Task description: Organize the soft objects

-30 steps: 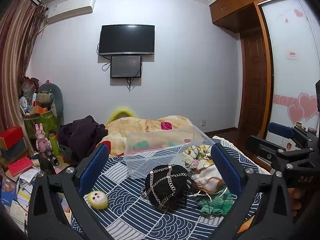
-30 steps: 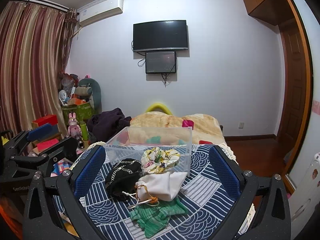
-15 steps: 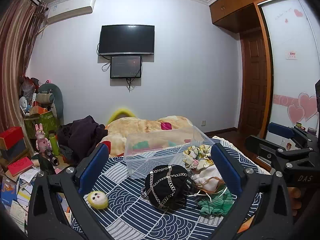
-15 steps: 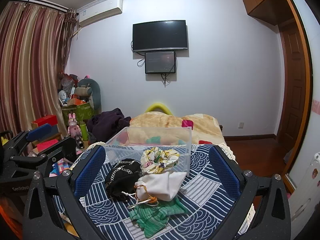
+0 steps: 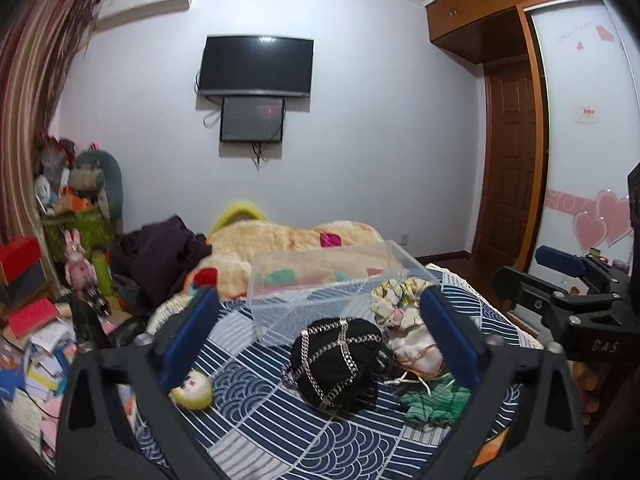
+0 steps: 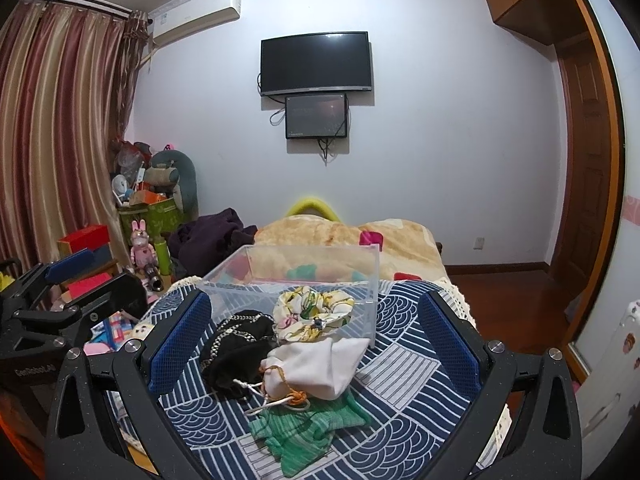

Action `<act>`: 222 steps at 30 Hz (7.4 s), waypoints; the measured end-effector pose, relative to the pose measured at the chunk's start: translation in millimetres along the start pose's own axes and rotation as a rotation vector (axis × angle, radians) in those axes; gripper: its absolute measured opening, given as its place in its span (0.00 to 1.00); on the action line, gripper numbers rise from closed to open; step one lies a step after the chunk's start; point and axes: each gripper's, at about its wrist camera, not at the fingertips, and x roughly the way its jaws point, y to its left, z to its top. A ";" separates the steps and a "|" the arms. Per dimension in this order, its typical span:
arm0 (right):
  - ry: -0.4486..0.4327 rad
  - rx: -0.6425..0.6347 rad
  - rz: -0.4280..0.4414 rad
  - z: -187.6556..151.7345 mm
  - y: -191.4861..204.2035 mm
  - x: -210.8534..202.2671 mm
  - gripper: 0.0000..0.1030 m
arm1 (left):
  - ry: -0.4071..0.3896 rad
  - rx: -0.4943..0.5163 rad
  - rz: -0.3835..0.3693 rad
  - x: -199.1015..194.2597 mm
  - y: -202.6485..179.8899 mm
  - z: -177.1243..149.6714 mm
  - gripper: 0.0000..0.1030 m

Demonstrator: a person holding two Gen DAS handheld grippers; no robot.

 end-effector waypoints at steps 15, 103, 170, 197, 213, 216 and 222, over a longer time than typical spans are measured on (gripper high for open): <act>0.097 0.008 0.054 -3.9 -7.4 54.1 0.98 | 0.197 -0.071 0.157 59.1 66.1 -40.3 0.79; 0.245 -0.090 0.150 45.4 -29.3 110.5 0.64 | 0.304 0.048 -0.070 152.0 26.7 48.8 0.88; 0.118 0.076 0.183 9.7 -50.9 41.4 0.21 | 0.192 0.015 -0.068 74.5 21.3 18.4 0.14; 0.299 -0.008 0.136 18.9 -32.3 161.3 0.21 | 0.251 0.025 0.022 213.5 3.0 46.7 0.14; 0.422 -0.074 0.125 6.7 -29.2 165.4 0.26 | 0.399 0.118 -0.072 216.3 -19.7 10.0 0.19; 0.397 -0.092 0.122 11.0 -28.9 153.5 0.36 | 0.411 0.084 -0.100 207.9 -15.4 12.4 0.24; 0.316 -0.081 0.136 24.4 -34.4 123.2 0.47 | 0.345 0.069 -0.134 172.5 -11.3 27.4 0.46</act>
